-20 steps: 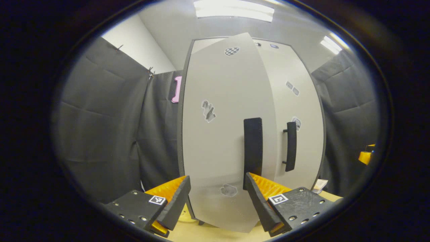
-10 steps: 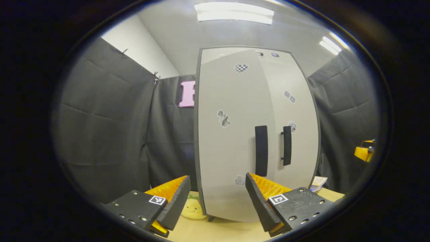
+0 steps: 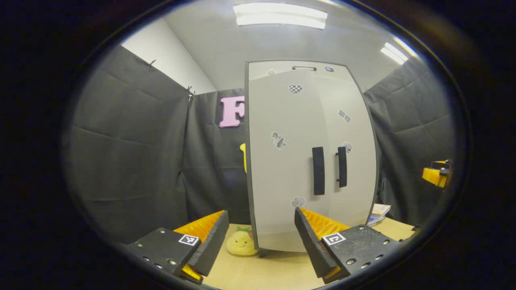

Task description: Grab one shoe with the right hand and put it into the shoe cabinet, grab the other shoe with the left hand and put it into the shoe cabinet; then close the right door with the right hand and the left door with the left hand.

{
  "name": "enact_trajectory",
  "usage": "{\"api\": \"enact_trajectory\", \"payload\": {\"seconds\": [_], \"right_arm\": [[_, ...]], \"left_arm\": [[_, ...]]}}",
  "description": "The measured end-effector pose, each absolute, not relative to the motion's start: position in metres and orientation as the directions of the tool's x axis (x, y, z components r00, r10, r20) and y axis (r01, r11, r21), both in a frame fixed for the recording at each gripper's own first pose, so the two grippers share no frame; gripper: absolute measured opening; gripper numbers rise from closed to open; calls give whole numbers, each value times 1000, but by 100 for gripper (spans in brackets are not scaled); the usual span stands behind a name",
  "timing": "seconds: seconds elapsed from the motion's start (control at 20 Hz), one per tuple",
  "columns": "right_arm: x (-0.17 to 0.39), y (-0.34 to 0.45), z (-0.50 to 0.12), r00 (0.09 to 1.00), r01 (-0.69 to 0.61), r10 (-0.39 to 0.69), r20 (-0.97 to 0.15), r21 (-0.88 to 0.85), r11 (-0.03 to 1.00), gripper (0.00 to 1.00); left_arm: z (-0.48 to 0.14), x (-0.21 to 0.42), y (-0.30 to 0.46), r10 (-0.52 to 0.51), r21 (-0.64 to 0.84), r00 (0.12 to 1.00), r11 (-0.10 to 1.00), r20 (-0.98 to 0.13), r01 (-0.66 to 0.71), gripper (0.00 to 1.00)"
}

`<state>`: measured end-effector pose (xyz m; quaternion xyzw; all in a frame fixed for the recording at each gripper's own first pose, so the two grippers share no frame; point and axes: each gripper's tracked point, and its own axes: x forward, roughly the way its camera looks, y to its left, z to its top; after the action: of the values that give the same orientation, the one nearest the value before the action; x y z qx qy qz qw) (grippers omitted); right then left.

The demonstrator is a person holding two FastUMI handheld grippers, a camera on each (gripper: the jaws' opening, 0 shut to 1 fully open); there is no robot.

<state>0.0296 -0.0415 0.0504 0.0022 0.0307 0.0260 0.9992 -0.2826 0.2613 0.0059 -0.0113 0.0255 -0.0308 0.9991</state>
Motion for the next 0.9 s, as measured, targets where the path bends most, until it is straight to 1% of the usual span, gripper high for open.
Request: {"api": "enact_trajectory", "payload": {"seconds": [0.5, 0.55, 0.6, 0.65, 0.9], "right_arm": [[-9, -31, 63, 997, -69, 69, -35, 11, 998, 96], [-11, -31, 63, 997, -69, 69, -36, 9, 998, 96], [-13, -31, 64, 997, -70, 71, -36, 7, 997, 94], [-15, -30, 64, 997, -71, 71, -36, 7, 997, 96], [-19, -27, 67, 997, -73, 73, -36, 2, 997, 96]], "left_arm": [[4, -296, 270, -55, -19, 997, 998, -53, 54, 100], [3, -297, 271, -56, -18, 997, 998, -53, 55, 94], [4, -297, 271, -57, -17, 997, 998, -54, 56, 94], [3, -299, 271, -57, -17, 997, 998, -54, 56, 94], [3, -299, 272, -57, -24, 997, 998, -54, 56, 94]]}}
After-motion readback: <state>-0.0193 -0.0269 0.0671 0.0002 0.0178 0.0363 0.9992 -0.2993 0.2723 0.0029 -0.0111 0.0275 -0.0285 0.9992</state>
